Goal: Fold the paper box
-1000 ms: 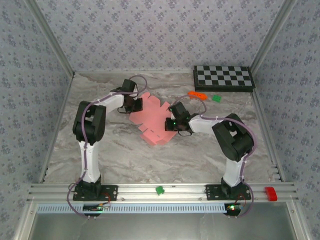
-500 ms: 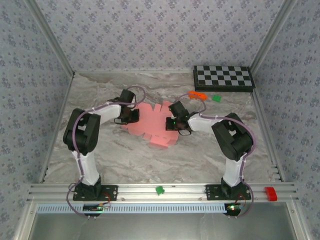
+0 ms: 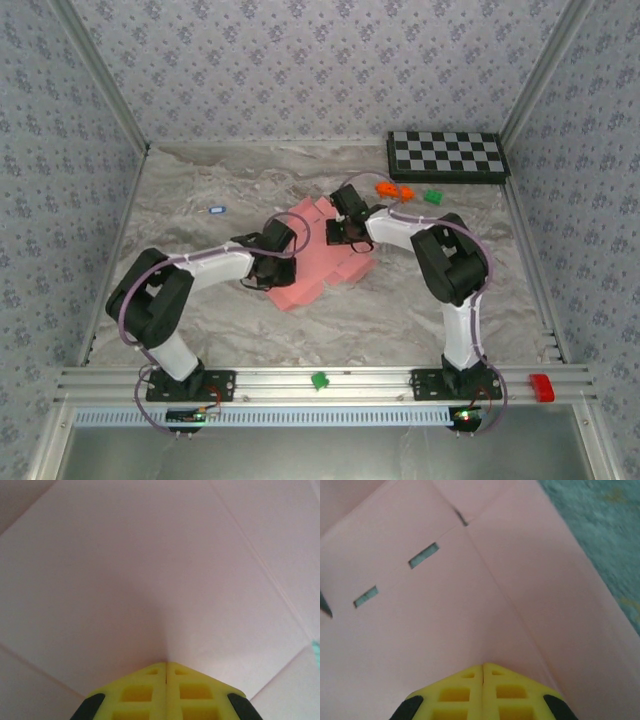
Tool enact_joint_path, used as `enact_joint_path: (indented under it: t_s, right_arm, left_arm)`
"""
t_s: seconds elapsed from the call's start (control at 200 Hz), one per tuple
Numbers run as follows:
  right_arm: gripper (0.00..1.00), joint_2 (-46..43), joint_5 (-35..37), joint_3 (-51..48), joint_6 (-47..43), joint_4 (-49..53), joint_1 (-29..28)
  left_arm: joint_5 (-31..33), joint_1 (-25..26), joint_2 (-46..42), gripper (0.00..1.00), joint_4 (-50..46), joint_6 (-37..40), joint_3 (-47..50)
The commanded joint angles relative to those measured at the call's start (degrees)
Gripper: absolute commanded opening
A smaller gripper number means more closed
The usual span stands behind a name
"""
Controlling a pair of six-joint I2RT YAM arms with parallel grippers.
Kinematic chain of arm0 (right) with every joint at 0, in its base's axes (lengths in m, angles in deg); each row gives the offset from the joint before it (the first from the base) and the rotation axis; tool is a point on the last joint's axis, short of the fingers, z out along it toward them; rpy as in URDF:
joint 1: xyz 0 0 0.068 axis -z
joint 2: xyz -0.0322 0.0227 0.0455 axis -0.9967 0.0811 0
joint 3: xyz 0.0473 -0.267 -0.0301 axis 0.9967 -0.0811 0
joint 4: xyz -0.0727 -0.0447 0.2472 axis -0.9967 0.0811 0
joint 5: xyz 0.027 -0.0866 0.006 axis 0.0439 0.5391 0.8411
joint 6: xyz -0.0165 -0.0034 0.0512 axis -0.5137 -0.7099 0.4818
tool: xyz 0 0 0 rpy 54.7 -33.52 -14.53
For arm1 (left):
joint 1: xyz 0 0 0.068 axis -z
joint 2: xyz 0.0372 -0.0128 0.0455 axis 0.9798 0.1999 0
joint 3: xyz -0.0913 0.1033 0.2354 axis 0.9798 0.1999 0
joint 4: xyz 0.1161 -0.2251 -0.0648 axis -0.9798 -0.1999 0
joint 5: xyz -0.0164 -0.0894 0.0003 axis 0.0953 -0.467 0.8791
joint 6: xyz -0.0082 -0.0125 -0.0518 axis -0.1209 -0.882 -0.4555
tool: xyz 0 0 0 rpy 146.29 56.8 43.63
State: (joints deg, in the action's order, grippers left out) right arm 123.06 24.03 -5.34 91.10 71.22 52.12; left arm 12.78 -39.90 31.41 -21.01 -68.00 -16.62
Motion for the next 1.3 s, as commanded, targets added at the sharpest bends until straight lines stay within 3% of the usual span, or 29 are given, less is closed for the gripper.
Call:
enact_joint_path:
  t_s: [0.0, 0.215, 0.43, 0.645, 0.86, 1.104, 1.294]
  right_arm:
    - [0.01, 3.66, -2.76, 3.36, -1.53, 2.62, -0.32]
    - [0.01, 1.49, -2.10, 6.46, -0.89, 4.99, -1.01]
    - [0.01, -4.19, -1.35, 0.27, 2.59, 1.36, -0.98]
    - [0.00, -3.24, -2.02, -2.62, 4.61, 0.97, -0.47]
    - [0.00, -1.86, -1.03, -2.97, 4.61, 2.21, -0.28]
    - [0.01, -1.61, -1.94, -4.55, 3.81, 2.79, -0.10]
    - [0.01, -2.06, -1.31, -5.65, 2.24, 3.29, -0.15]
  left_arm:
    - [-3.07, 1.75, -0.52, 0.00, 0.75, -3.34, 0.41]
    - [-1.46, 1.24, -2.47, 0.00, -0.60, -0.46, -4.07]
    - [-1.39, -3.59, 0.88, 0.00, 0.87, 5.62, -7.27]
    - [-2.69, -5.42, 6.81, 0.00, 0.38, 8.14, -9.79]
    - [-2.53, -3.62, 5.78, 0.00, 0.89, 4.50, -6.39]
    - [-1.08, 2.31, 4.11, 0.00, 2.64, -1.87, -2.94]
    - [-0.64, 3.26, 3.53, 0.00, 2.02, -1.98, -4.87]
